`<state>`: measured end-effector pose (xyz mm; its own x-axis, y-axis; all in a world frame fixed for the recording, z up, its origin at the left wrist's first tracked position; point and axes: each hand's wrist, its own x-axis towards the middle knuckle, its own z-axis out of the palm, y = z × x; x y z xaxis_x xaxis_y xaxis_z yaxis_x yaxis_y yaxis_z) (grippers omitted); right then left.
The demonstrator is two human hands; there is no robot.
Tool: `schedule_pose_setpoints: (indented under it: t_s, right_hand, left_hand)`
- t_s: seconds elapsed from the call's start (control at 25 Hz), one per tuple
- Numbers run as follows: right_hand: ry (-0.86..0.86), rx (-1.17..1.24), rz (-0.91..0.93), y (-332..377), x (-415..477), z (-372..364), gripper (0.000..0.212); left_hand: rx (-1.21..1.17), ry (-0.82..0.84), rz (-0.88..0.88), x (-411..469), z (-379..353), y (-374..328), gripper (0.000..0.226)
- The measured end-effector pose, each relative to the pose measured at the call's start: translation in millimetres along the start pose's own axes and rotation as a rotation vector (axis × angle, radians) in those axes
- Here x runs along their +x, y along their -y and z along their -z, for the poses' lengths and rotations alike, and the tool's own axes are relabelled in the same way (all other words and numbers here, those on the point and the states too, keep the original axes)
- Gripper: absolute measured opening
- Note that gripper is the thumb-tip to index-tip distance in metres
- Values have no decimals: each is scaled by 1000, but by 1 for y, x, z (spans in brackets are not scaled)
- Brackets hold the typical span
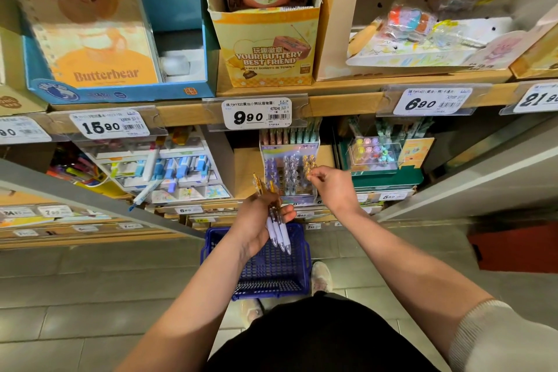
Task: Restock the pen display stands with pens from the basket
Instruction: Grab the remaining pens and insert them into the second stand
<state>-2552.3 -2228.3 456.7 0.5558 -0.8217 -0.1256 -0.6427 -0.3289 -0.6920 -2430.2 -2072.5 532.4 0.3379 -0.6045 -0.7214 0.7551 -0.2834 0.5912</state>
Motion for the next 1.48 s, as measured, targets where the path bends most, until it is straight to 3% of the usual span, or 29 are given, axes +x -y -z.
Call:
schedule_pose_setpoints:
  t_s: [0.24, 0.4, 0.56, 0.76, 0.88, 1.16, 1.36, 1.48]
  right_hand:
    - [30, -162, -89, 4, 4, -11, 17]
    - [229, -174, -357, 9, 3, 0, 30]
    - [315, 582, -393, 28, -22, 18, 31]
    - [438, 851, -383, 43, -30, 31, 29]
    - [350, 893, -424, 41, -31, 35, 28]
    - [-126, 949, -384, 3, -14, 59, 10]
    - [-241, 471, -271, -13, -7, 48, 9]
    - [-269, 309, -149, -11, -7, 37, 15]
  left_hand:
    - [51, 56, -19, 0, 2, 1, 17]
    - [50, 67, -29, 3, -1, 3, 17]
    - [100, 57, -49, 8, -7, 8, 25]
    - [114, 104, -73, 9, -16, 16, 25]
    - [78, 84, -63, 11, -17, 16, 27]
    - [91, -23, -18, 10, -11, 18, 34]
    - [27, -17, 30, 15, -9, 21, 31]
    - [19, -2, 23, 16, -8, 18, 30]
